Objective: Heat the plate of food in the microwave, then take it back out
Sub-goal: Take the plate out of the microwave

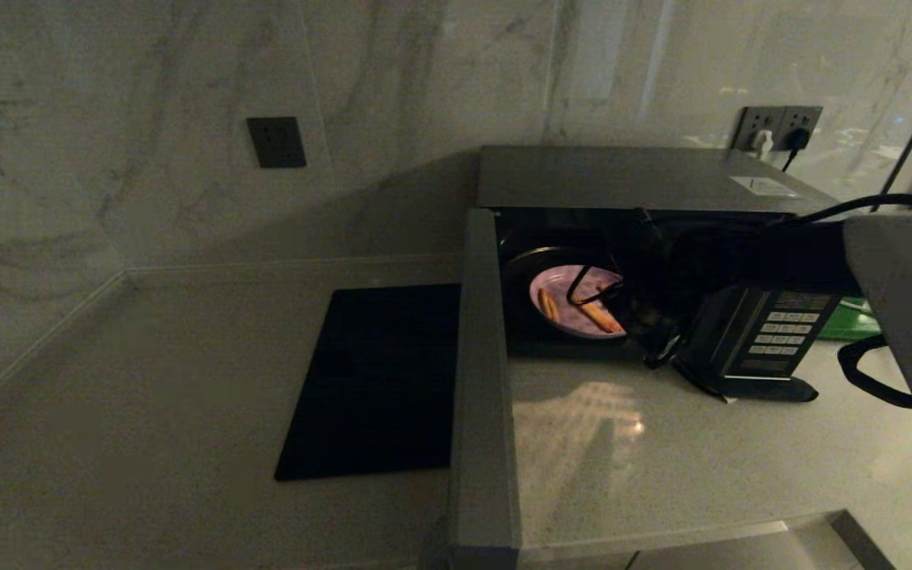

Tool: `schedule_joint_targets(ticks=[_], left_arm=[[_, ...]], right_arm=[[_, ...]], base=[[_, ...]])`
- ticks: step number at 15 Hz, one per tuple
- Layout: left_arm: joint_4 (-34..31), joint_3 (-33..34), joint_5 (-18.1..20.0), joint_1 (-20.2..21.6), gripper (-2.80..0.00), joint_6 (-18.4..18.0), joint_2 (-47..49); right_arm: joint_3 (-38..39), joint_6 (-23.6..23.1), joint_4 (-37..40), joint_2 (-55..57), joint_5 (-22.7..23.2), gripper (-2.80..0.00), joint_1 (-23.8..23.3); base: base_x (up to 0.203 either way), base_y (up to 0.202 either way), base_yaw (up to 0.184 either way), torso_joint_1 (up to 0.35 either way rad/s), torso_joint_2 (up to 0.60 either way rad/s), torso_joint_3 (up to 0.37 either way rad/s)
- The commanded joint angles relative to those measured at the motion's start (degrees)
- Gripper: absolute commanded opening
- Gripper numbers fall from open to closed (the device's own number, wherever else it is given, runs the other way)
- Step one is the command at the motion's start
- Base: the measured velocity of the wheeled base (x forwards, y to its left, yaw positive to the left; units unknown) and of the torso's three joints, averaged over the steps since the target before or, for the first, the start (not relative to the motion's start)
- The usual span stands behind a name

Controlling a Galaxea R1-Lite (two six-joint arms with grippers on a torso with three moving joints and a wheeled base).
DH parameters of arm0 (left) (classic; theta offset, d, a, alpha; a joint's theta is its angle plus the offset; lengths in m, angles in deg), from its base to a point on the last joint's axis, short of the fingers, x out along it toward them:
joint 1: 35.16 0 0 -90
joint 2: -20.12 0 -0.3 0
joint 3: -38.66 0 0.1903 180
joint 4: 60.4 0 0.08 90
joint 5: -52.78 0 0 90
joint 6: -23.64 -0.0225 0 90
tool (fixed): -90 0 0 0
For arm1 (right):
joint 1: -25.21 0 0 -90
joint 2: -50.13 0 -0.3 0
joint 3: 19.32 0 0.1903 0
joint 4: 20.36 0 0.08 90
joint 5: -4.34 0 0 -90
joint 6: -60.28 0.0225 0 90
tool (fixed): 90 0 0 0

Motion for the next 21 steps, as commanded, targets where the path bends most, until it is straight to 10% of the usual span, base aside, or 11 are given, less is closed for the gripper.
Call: schedule_joint_targets(ticks=[1, 7, 21], left_arm=[[0.05, 0.0, -0.03, 0.02, -2.8, 0.04, 0.03], [0.05, 0.0, -0.03, 0.02, -2.8, 0.04, 0.09], [0.05, 0.0, -0.03, 0.02, -2.8, 0.04, 0.09]], right_arm=[[-2.96, 3.15, 2.68, 0.18, 4.71, 0.0, -0.65], [-3.08, 5.05, 3.31, -1.82, 16.14, 0.0, -2.75], [-3.08, 2.32, 1.0, 4.05, 11.17, 0.0, -3.72]], base=[[0.0, 0.0, 0.0, 0.0, 0.0, 0.0], [0.0, 0.0, 0.0, 0.0, 0.0, 0.0], [0.0, 0.0, 0.0, 0.0, 0.0, 0.0]])
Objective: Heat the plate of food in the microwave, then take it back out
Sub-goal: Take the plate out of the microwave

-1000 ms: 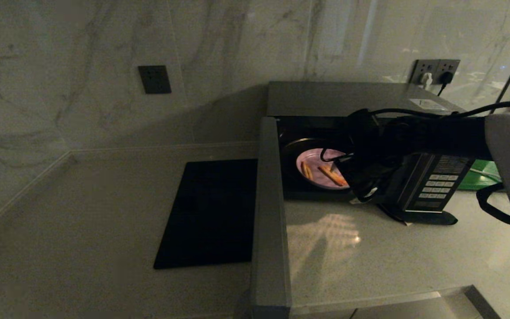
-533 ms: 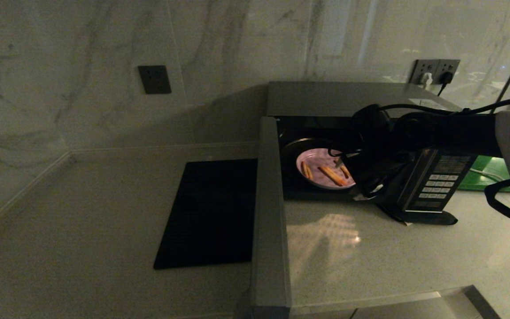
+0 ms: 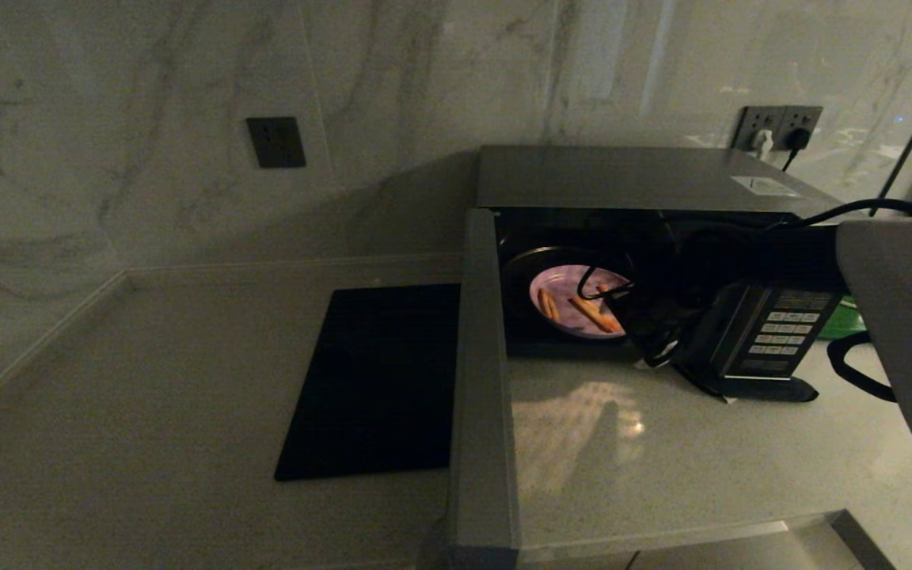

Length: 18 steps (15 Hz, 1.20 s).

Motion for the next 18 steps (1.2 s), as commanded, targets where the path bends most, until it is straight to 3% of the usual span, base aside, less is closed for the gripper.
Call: schedule_joint_targets(ticks=[1, 8, 9, 18], left_arm=[[0.02, 0.0, -0.07, 0.02, -2.8, 0.01, 0.09], [0.02, 0.0, -0.07, 0.02, -2.8, 0.01, 0.09], [0.02, 0.0, -0.07, 0.02, -2.8, 0.01, 0.09], [0.02, 0.0, -0.07, 0.02, -2.8, 0.01, 0.09]], right_arm=[[0.02, 0.29, 0.13, 1.0, -0.15, 0.0, 0.12], [0.02, 0.26, 0.13, 2.08, -0.77, 0.0, 0.56], [0.02, 0.19, 0.13, 2.16, -0.77, -2.8, 0.56], [0.09, -0.25, 0.22, 1.11, -0.77, -2.8, 0.73]], base=[[0.0, 0.0, 0.0, 0.0, 0.0, 0.0], [0.0, 0.0, 0.0, 0.0, 0.0, 0.0], [0.0, 0.0, 0.0, 0.0, 0.0, 0.0], [0.0, 0.0, 0.0, 0.0, 0.0, 0.0]])
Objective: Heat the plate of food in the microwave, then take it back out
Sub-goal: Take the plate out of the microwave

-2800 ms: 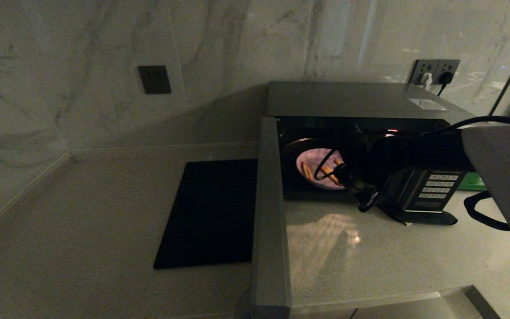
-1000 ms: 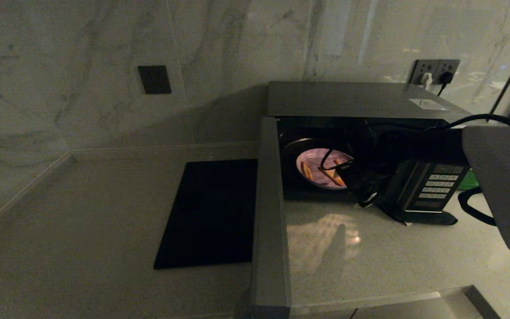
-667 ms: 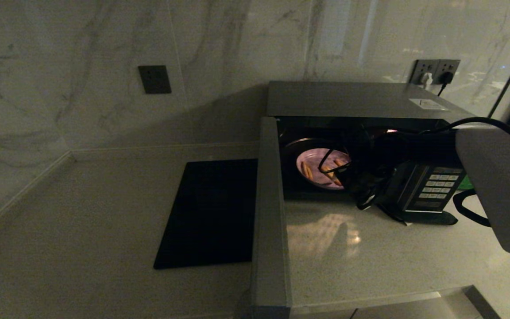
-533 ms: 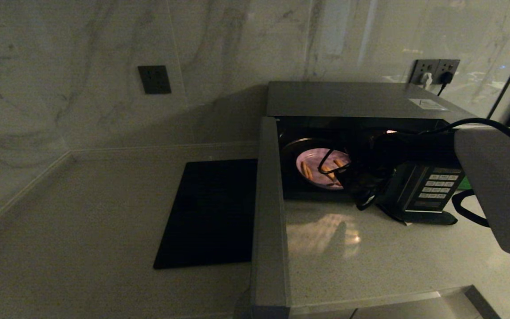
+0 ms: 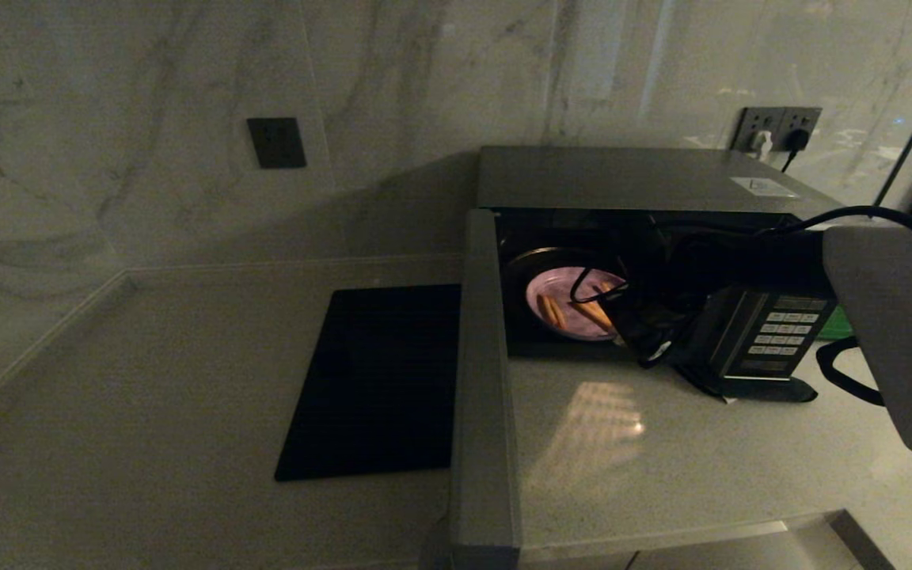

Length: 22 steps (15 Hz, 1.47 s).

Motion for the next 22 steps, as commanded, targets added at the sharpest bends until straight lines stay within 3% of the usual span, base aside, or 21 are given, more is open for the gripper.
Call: schedule_joint_targets(ticks=[1, 10, 22], left_arm=[[0.05, 0.0, -0.04, 0.02, -2.8, 0.06, 0.09], [0.05, 0.0, -0.04, 0.02, -2.8, 0.06, 0.09], [0.05, 0.0, -0.04, 0.02, -2.8, 0.06, 0.09]], right_arm=[[0.13, 0.41, 0.6, -0.62, -0.13, -2.8, 0.02], [0.13, 0.41, 2.09, -1.89, -2.81, -2.8, 0.39], [0.66, 0.8, 6.05, -4.69, -2.76, -2.8, 3.61]], base=[[0.0, 0.0, 0.0, 0.0, 0.0, 0.0], [0.0, 0.0, 0.0, 0.0, 0.0, 0.0], [0.0, 0.0, 0.0, 0.0, 0.0, 0.0]])
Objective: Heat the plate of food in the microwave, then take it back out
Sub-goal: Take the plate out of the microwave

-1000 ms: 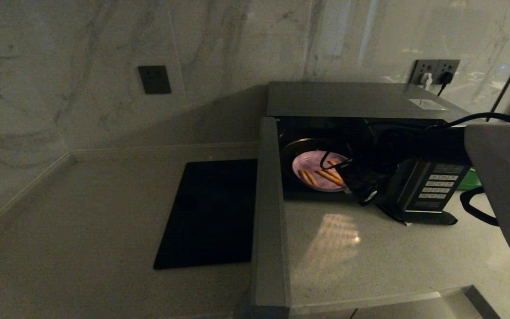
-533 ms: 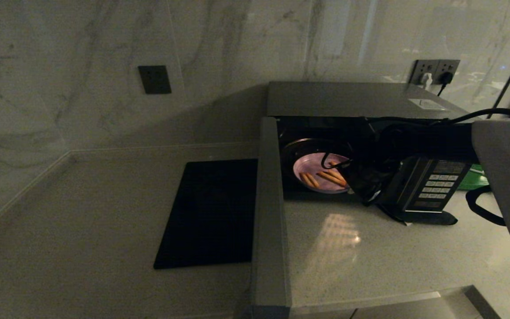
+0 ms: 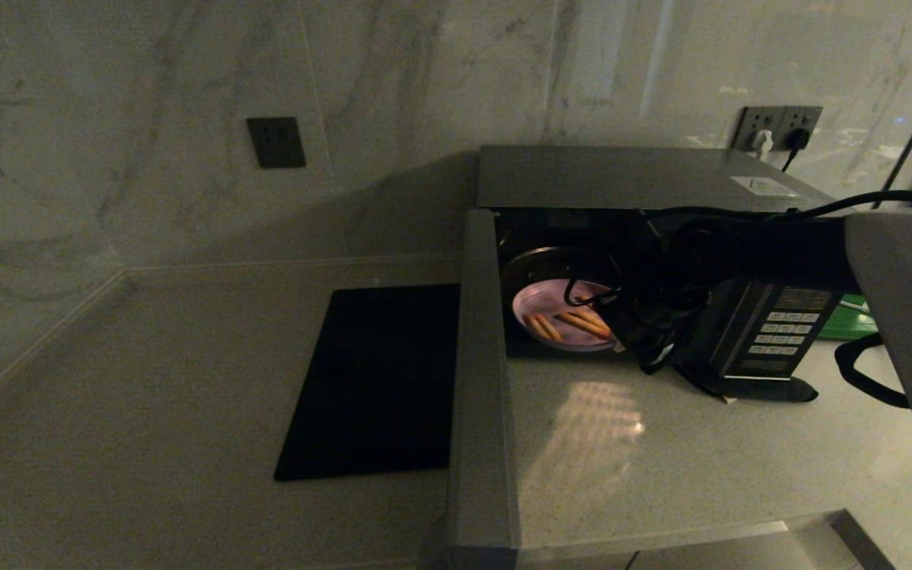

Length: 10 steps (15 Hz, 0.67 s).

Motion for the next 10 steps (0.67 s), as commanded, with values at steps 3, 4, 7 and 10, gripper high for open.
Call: schedule_joint_targets(ticks=[3, 4, 7, 10], left_arm=[[0.02, 0.0, -0.05, 0.02, -2.8, 0.04, 0.09], [0.02, 0.0, -0.05, 0.02, -2.8, 0.04, 0.09], [0.02, 0.0, -0.05, 0.02, -2.8, 0.04, 0.09], [0.02, 0.0, -0.05, 0.02, -2.8, 0.04, 0.09]], right_arm=[[0.97, 0.39, 1.79, -3.99, -0.04, -2.8, 0.38], [2.38, 0.34, 1.85, -5.64, -0.04, -2.8, 0.42], [6.8, 0.32, 1.84, -9.75, -0.04, -2.8, 0.65], [11.23, 0.32, 1.85, -14.59, -0.04, -2.8, 0.66]], base=[[0.0, 0.0, 0.0, 0.0, 0.0, 0.0], [0.0, 0.0, 0.0, 0.0, 0.0, 0.0], [0.0, 0.0, 0.0, 0.0, 0.0, 0.0], [0.0, 0.0, 0.0, 0.0, 0.0, 0.0]])
